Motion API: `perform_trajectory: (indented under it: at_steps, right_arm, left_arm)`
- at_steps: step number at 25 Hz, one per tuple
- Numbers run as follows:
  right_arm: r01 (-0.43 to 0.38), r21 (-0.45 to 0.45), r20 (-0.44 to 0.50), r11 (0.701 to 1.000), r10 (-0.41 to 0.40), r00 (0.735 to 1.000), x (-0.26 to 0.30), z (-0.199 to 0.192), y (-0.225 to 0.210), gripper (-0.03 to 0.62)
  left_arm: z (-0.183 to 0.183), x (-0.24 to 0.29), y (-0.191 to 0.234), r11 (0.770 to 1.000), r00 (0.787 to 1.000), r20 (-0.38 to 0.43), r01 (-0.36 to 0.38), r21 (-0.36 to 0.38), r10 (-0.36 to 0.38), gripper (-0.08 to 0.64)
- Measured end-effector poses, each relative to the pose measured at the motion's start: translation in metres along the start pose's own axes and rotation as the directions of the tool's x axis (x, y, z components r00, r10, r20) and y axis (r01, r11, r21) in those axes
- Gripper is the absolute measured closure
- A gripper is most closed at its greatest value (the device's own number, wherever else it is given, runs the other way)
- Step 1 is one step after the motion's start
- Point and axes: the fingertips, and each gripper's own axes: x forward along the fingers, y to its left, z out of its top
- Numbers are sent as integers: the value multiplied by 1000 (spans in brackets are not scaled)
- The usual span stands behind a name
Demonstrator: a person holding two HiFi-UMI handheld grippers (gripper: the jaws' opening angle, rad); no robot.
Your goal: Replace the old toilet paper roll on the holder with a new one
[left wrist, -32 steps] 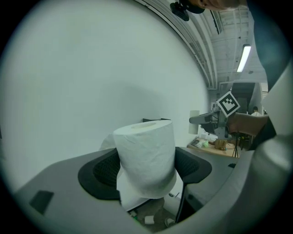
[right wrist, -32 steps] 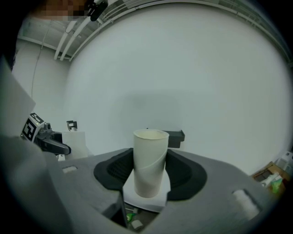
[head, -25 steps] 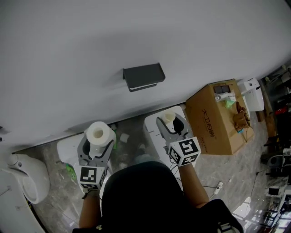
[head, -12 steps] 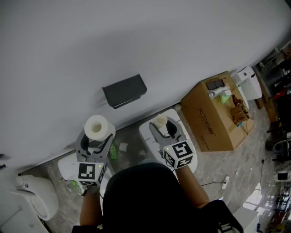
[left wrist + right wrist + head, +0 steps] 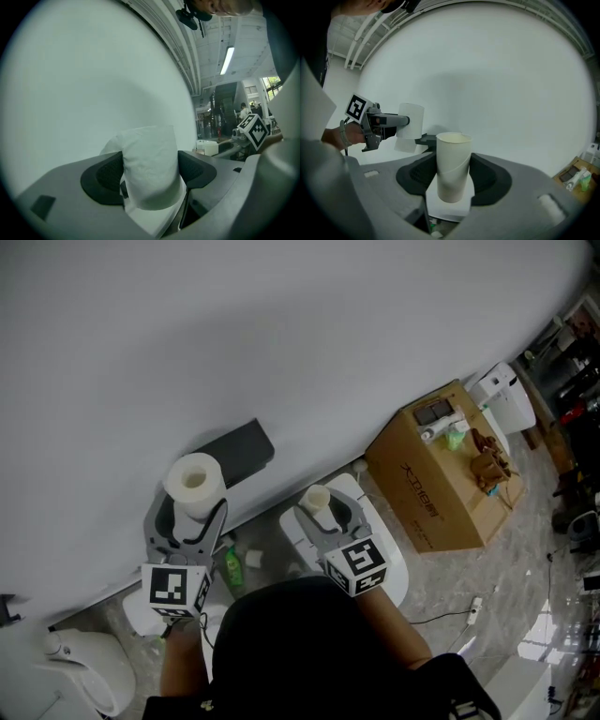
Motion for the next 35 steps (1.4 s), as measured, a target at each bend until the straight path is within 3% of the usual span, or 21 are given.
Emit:
perform_trajectory:
  at_steps: [12,35]
  right_arm:
    - [27,20,0,999,-27,1000,0,-4,-33,383]
    - [22,29,-33,999,-21,999,3,-14,-52,383]
  left_arm:
    - [32,64,4,999,998,61,12,50,-15,190]
    - [-13,96,11,999,1000,-18,-22,24,22,190]
